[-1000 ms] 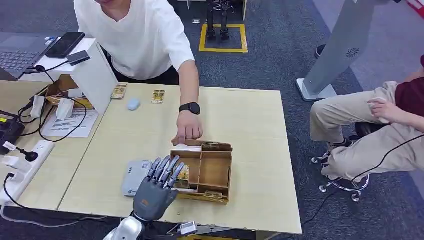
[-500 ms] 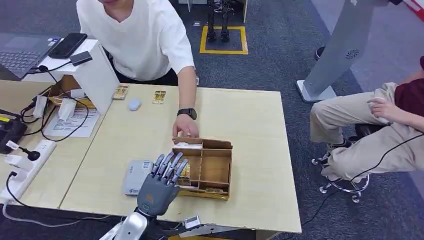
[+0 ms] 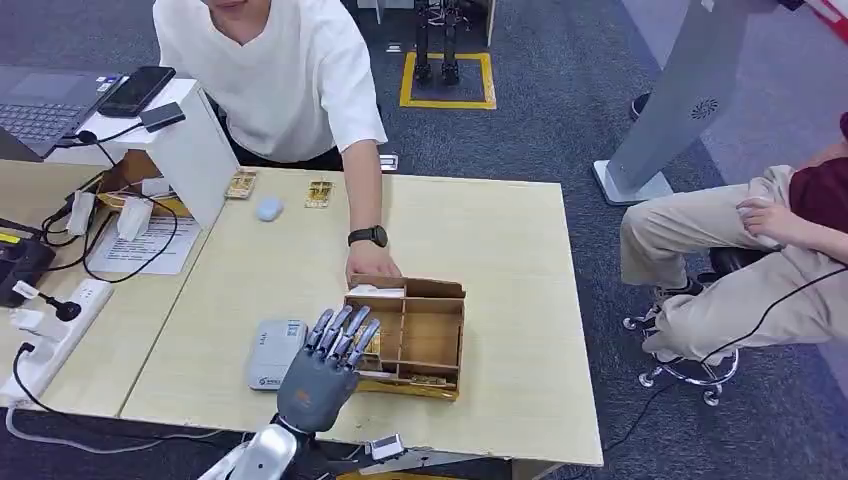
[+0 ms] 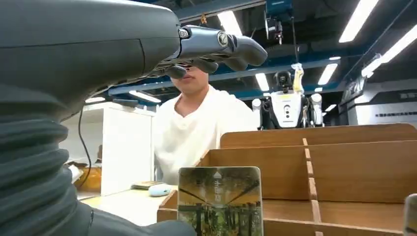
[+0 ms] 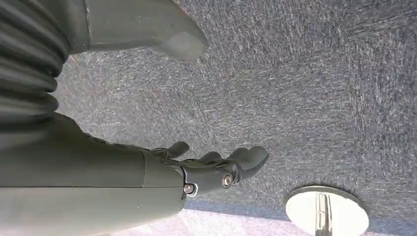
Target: Pass the card to the sensor for recognition and then transmit it.
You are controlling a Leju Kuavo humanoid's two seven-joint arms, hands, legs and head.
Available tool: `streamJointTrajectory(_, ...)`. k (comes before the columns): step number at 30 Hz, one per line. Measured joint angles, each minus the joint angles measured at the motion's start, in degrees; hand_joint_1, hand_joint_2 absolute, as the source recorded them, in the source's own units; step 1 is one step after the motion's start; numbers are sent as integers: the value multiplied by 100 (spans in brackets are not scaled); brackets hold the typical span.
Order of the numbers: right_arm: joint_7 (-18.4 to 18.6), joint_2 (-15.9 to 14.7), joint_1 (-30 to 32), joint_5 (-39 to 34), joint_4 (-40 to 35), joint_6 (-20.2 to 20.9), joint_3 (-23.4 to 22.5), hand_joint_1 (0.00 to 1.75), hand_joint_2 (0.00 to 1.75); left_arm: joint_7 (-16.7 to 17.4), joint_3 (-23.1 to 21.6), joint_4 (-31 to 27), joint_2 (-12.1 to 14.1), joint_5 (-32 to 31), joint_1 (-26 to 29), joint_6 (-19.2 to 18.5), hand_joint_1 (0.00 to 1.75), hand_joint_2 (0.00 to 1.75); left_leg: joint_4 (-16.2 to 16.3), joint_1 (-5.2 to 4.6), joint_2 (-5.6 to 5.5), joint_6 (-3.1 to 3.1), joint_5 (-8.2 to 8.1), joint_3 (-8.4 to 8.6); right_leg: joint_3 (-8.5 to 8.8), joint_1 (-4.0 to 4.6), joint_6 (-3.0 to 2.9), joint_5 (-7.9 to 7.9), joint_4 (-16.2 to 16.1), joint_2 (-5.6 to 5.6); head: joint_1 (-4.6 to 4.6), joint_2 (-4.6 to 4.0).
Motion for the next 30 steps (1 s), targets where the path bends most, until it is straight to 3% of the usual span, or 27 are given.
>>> streamJointTrajectory(8, -2, 0, 0, -9, 0, 0, 0, 0, 175, -153, 0, 4, 0, 0, -11, -120, 0, 175, 0, 0, -12, -2, 3, 5, 10, 0, 1, 0, 0, -10, 0, -2)
streamJointTrajectory(10, -9, 0, 0, -18, 0, 0, 0, 0, 175, -216, 0, 13, -2, 0, -15, -160, 51, 175, 0, 0, -13, -1, 4, 8, 13, 0, 1, 0, 0, -11, 0, 0)
streamJointTrajectory(11, -9, 0, 0, -26, 0, 0, 2, 0, 175, -238, 0, 20, -4, 0, -15, -195, 150, 175, 0, 0, -12, -1, 4, 9, 14, 0, 1, 0, -1, -11, 0, 0)
streamJointTrajectory(13, -9, 0, 1, -46, 0, 0, 2, 0, 175, -290, 0, 26, -4, 0, -12, -277, 175, 175, 0, -1, -12, -1, 4, 8, 13, 0, 2, 1, -1, -11, 0, -2)
streamJointTrajectory(19, -13, 0, -1, -59, 0, 0, 7, 0, 175, -446, -4, 99, -4, 2, 60, -597, 169, 175, 0, 1, -7, -3, 5, 4, 13, 1, 0, 3, 0, -7, 2, -2)
streamJointTrajectory(22, -13, 0, 6, -61, 0, 0, 9, 0, 175, -514, -7, 133, -2, 0, 83, -623, 145, 175, 0, 0, -7, -4, 7, 0, 8, 0, 0, 7, 0, -8, 2, 0)
streamJointTrajectory(23, -13, 0, 1, -61, 0, 0, 9, 0, 175, -518, -7, 144, -4, 0, 83, -636, 106, 175, 0, 1, -5, -4, 6, -2, 7, 1, -1, 7, 0, -6, 4, -2)
streamJointTrajectory(30, -17, 0, 3, -63, 0, 0, 9, 0, 175, -636, -7, 177, -7, 0, 67, -723, 110, 175, -2, 0, -3, -6, 0, -3, 5, 1, -2, 1, 0, -3, 0, 0)
